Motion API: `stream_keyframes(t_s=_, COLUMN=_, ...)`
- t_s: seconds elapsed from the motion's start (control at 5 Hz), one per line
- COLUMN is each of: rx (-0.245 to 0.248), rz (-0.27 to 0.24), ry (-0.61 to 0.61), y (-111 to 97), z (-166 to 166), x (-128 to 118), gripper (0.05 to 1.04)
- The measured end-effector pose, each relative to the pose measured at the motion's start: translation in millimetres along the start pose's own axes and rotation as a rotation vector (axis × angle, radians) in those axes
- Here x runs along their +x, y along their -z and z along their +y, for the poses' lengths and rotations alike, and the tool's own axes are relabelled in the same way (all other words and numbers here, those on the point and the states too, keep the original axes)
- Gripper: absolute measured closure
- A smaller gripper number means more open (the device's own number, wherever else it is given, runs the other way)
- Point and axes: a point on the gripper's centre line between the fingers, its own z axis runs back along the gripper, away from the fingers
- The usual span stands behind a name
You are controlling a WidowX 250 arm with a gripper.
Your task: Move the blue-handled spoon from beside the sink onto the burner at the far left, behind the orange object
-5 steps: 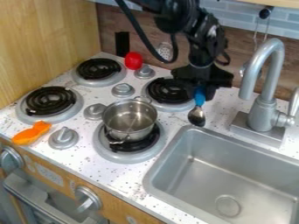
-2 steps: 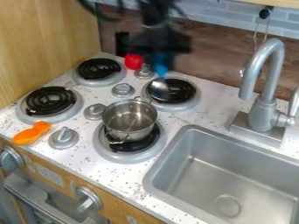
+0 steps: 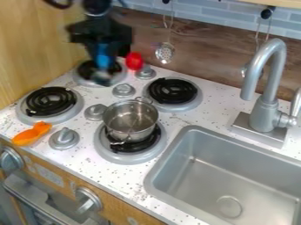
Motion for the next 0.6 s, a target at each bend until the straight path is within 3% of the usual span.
stream_keyframes(t_s=0.2, rx=0.094, rz=0.033, ry=-0.051, y=22, z=48, x=6, gripper=0.659)
stream_keyframes(t_s=0.6, rx=0.165, rz=0.071, ry=-0.057, y=89, z=113, x=22, gripper=0.659)
